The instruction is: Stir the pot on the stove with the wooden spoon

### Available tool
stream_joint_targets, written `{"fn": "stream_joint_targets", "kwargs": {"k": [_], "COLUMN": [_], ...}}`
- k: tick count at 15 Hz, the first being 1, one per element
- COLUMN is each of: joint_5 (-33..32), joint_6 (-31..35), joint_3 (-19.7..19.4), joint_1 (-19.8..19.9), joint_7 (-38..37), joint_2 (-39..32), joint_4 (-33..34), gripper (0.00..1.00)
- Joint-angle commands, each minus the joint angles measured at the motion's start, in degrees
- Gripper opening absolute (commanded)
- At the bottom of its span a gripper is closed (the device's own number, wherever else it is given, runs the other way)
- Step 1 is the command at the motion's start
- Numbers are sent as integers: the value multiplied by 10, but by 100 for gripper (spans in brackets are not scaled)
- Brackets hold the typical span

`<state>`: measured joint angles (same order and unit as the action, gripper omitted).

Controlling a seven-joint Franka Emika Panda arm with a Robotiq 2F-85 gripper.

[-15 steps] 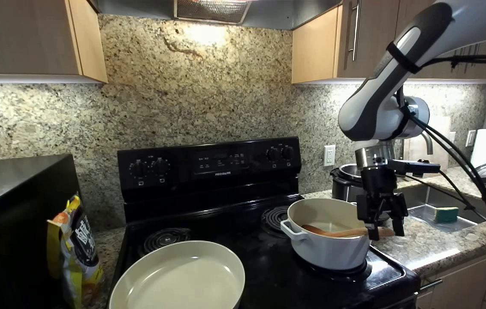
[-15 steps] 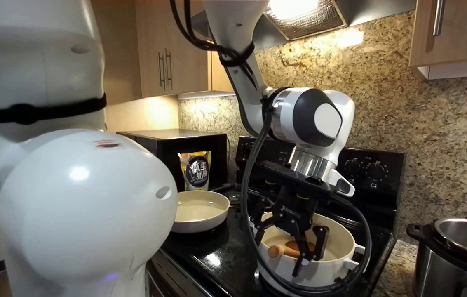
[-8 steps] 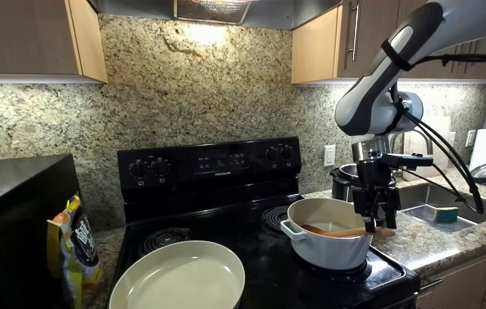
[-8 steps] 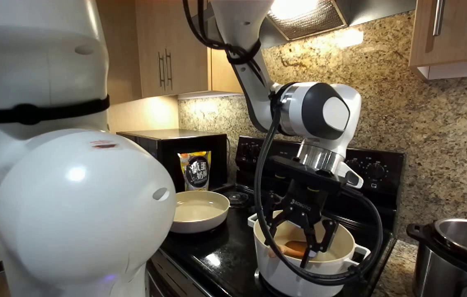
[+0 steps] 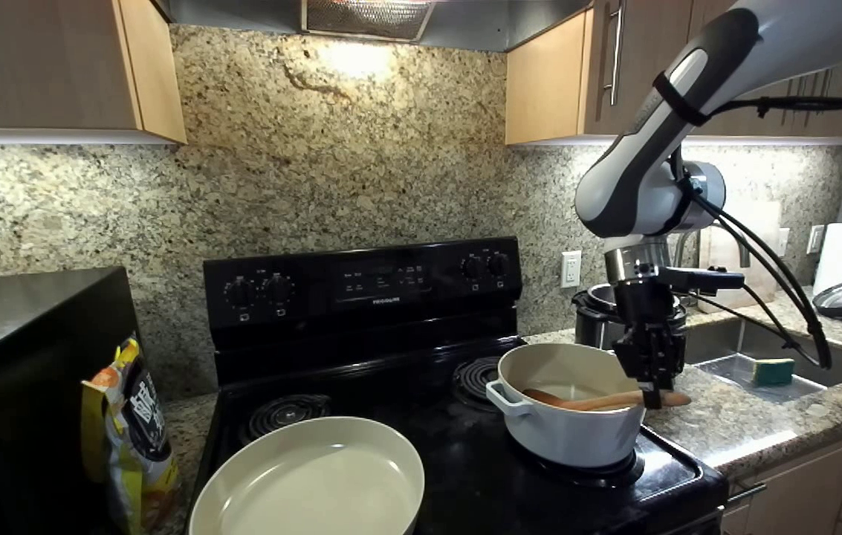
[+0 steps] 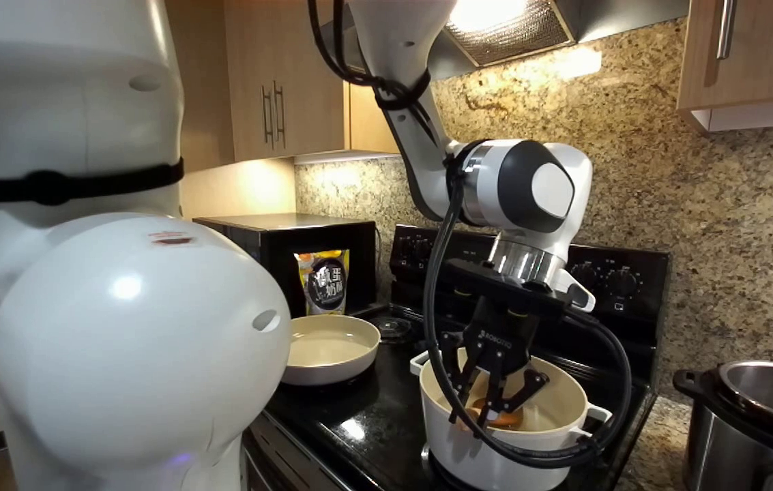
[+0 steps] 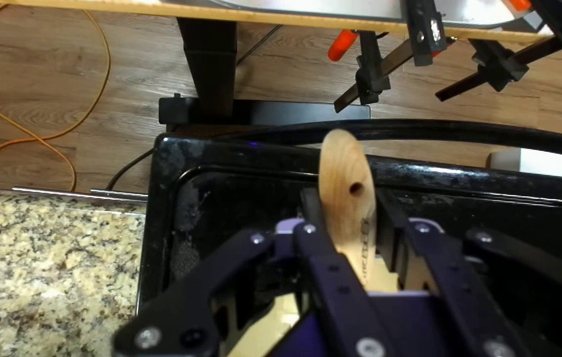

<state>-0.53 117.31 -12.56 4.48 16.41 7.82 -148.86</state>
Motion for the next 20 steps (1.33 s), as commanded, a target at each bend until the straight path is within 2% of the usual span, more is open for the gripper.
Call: {"fn": "stream_joint_targets", "kwargs": {"k": [1, 2, 9, 17, 20], "joint_5": [-21, -28, -75, -97, -116], "joint_6": [-22, -24, -49, -128, -157], "joint_3": [11, 13, 27, 39, 35], "joint_1": [16, 16, 13, 12, 21], "joint_7": [6, 1, -7, -11, -36], "joint_2": [24, 34, 82, 24, 13], "joint_4": [-2, -5, 1, 60, 82], "gripper": [4, 7, 7, 7, 7]}}
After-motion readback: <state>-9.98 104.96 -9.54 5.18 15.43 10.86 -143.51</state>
